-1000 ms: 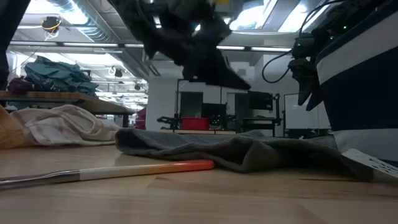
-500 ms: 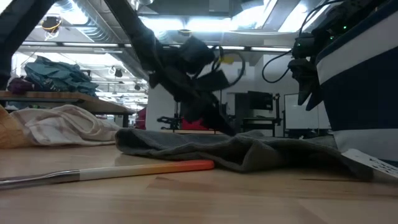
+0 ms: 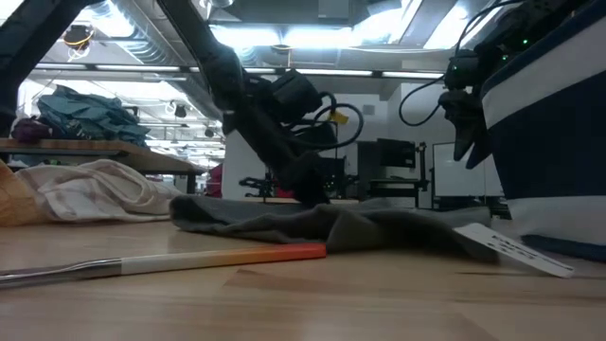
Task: Fold towel
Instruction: Fold the grey towel
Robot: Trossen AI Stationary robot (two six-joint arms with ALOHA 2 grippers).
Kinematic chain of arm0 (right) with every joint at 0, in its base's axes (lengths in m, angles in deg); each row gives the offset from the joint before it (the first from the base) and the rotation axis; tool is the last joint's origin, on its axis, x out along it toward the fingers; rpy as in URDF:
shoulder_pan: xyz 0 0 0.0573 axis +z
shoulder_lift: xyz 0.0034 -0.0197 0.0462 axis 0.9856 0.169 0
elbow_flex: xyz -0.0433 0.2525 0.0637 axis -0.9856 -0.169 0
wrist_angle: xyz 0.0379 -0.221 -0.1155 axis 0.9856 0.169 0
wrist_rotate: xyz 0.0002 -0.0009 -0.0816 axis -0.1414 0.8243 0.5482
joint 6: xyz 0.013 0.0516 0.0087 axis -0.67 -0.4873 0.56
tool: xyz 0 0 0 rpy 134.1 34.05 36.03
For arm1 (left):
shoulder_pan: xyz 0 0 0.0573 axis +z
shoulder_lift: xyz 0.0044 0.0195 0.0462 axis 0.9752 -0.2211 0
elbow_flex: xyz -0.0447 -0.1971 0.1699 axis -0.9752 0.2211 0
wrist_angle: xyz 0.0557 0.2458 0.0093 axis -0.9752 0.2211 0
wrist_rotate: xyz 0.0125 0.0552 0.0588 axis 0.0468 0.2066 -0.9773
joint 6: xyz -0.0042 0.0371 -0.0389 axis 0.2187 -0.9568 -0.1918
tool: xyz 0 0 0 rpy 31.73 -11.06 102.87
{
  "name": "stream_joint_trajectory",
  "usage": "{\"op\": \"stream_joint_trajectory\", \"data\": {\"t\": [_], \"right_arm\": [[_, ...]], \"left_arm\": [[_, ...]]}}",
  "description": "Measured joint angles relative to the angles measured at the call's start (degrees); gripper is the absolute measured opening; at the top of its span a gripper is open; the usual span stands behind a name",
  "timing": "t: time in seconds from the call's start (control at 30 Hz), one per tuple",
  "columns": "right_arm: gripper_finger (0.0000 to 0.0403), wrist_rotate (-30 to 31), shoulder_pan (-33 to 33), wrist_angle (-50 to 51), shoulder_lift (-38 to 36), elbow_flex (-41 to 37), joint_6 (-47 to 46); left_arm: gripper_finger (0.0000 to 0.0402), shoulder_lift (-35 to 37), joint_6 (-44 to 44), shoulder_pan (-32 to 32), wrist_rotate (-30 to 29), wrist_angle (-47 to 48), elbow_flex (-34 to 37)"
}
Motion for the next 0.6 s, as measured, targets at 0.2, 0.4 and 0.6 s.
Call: {"op": "stream_joint_trajectory", "data": {"t": [0.2,0.4,0.6], "right_arm": [[0.0162,1.16,0.00,0.01,0.00,0.00,0.02],[0.0162,1.16,0.00,0.03,0.00,0.00,0.02],[0.0162,-0.07,0.00,0.04,0.00,0.00,0.01]], "left_arm": [[0.0001,0.52,8.55,1.35,-0.38,5.28,-0.04],[0.0001,2.36,15.05,1.60,-0.74,12.84,0.03],[0.0001,6.32,18.14,1.60,-0.79,21.51,0.22]]}}
